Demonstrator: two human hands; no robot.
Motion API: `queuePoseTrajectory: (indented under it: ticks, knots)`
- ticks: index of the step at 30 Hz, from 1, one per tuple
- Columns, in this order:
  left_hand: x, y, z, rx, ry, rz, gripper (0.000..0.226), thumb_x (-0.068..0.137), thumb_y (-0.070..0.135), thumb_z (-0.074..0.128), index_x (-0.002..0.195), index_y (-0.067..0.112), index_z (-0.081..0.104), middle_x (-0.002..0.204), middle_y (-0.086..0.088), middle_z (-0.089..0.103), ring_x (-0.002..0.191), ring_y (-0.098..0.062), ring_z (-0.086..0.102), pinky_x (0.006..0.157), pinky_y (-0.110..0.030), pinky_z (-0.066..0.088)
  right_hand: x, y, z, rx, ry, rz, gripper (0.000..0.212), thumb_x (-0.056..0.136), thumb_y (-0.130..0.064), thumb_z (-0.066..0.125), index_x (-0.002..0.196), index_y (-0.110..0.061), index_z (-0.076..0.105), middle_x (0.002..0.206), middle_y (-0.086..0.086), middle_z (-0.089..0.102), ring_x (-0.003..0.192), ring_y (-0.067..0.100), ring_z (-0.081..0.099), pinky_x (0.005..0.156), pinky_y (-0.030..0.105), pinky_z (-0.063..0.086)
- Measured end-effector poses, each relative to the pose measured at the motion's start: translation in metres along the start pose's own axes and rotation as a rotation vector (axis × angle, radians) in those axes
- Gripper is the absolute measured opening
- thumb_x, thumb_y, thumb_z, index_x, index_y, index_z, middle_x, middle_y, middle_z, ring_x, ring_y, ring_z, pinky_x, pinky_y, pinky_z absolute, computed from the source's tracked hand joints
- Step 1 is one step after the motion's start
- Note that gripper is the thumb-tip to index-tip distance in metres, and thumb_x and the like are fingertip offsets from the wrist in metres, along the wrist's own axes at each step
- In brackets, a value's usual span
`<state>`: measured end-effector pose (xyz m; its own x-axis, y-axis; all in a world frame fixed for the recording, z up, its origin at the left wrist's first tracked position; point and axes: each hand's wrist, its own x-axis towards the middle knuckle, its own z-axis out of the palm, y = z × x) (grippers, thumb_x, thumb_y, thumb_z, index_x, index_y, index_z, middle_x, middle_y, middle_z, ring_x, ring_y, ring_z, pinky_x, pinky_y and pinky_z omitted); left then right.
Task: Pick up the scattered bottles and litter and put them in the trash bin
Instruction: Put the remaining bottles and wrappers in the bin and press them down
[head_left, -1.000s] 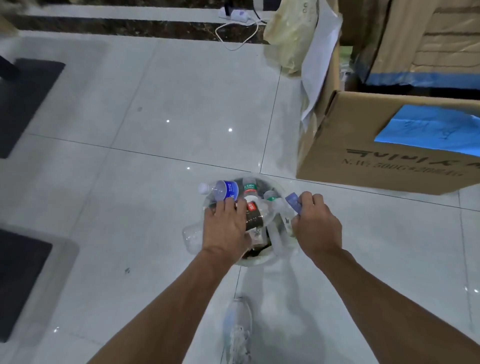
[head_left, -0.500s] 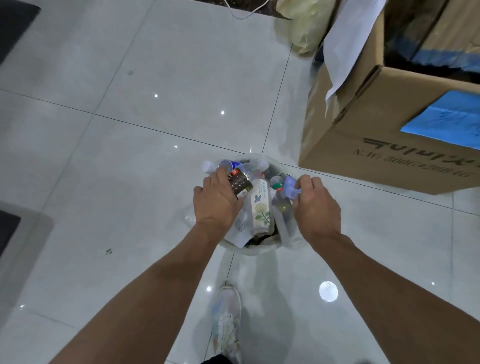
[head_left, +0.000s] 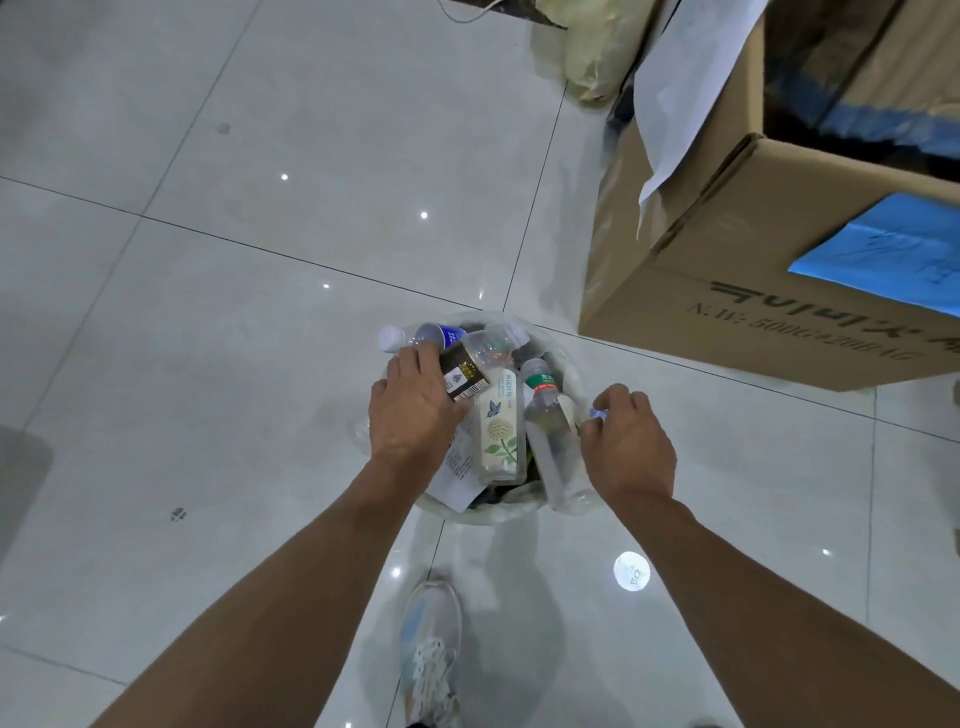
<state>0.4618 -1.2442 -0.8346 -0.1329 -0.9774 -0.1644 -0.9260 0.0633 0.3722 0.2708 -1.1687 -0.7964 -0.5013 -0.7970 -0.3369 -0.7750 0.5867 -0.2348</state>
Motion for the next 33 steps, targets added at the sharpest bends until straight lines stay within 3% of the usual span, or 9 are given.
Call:
queuePoseTrajectory:
  ticks: [3,9,14,19,22,27,30,33]
  knots:
    - [0.0,0.001,0.004,0.158,0.057,0.018,0.073,0.075,0.052,0.069,0.132,0.021,0.034,0.114,-0.007,0.048,0.104,-0.026,0.047,0.087,-0.041,0.041,0.002,0.014,0.002,0.038,0.004,0.071,0.018,0.094,-0.02,0.047,0.107,-0.01,0.054,0.111,0.013,0.054,0.095,0.034,0.057,0.07,0.033,0.039]
    - [-0.004,0.0,0.001,0.299,0.057,0.05,0.08,0.077,0.066,0.062,0.136,0.018,0.035,0.116,-0.007,0.051,0.106,-0.025,0.049,0.087,-0.04,0.042,0.005,0.024,0.003,0.009,-0.035,0.039,0.022,0.093,-0.021,0.05,0.111,-0.009,0.053,0.112,0.013,0.054,0.096,0.033,0.057,0.07,0.031,0.039]
    - [-0.009,0.006,-0.004,0.256,0.079,0.055,0.082,0.074,0.064,0.066,0.134,0.018,0.037,0.118,-0.009,0.051,0.108,-0.027,0.049,0.09,-0.042,0.042,0.005,0.036,0.003,0.008,-0.042,0.052,0.025,0.093,-0.021,0.048,0.114,-0.01,0.052,0.113,0.013,0.053,0.096,0.033,0.058,0.07,0.032,0.043]
    - [-0.023,0.036,-0.001,0.193,0.209,0.301,0.053,0.083,0.056,0.053,0.121,0.02,0.05,0.113,-0.007,0.056,0.103,-0.029,0.052,0.088,-0.043,0.041,0.012,0.067,0.018,-0.001,-0.082,0.103,0.028,0.094,-0.015,0.046,0.121,-0.009,0.049,0.117,0.013,0.054,0.099,0.032,0.058,0.076,0.038,0.048]
    - [-0.026,0.063,0.006,0.177,0.258,0.474,0.035,0.086,0.042,0.058,0.112,0.02,0.061,0.107,-0.006,0.061,0.098,-0.028,0.055,0.086,-0.042,0.041,0.026,0.094,0.049,-0.011,-0.16,0.118,0.039,0.092,-0.014,0.049,0.131,-0.01,0.044,0.122,0.014,0.052,0.108,0.034,0.056,0.083,0.04,0.047]
    - [-0.049,0.123,0.008,-0.219,-0.018,0.445,0.017,0.086,0.035,0.061,0.092,0.021,0.066,0.085,0.005,0.064,0.08,-0.017,0.06,0.067,-0.038,0.051,0.051,0.128,0.12,-0.058,-0.263,0.102,0.045,0.093,-0.019,0.051,0.135,-0.011,0.038,0.124,0.014,0.051,0.114,0.033,0.052,0.09,0.041,0.045]
    - [-0.092,0.145,0.02,-0.447,-0.251,0.522,0.012,0.083,0.035,0.055,0.079,0.025,0.059,0.073,0.007,0.06,0.06,-0.009,0.056,0.05,-0.03,0.046,0.067,0.145,0.159,-0.085,-0.33,0.082,0.042,0.095,-0.019,0.047,0.135,-0.011,0.037,0.128,0.014,0.048,0.118,0.033,0.046,0.094,0.042,0.039]
    - [-0.127,0.142,0.053,-0.296,-0.49,0.573,0.014,0.077,0.038,0.047,0.076,0.028,0.056,0.073,0.009,0.062,0.053,-0.007,0.058,0.048,-0.024,0.049,0.074,0.166,0.186,-0.122,-0.305,0.026,0.056,0.095,-0.024,0.05,0.145,-0.018,0.027,0.137,0.01,0.042,0.124,0.029,0.042,0.097,0.039,0.036]
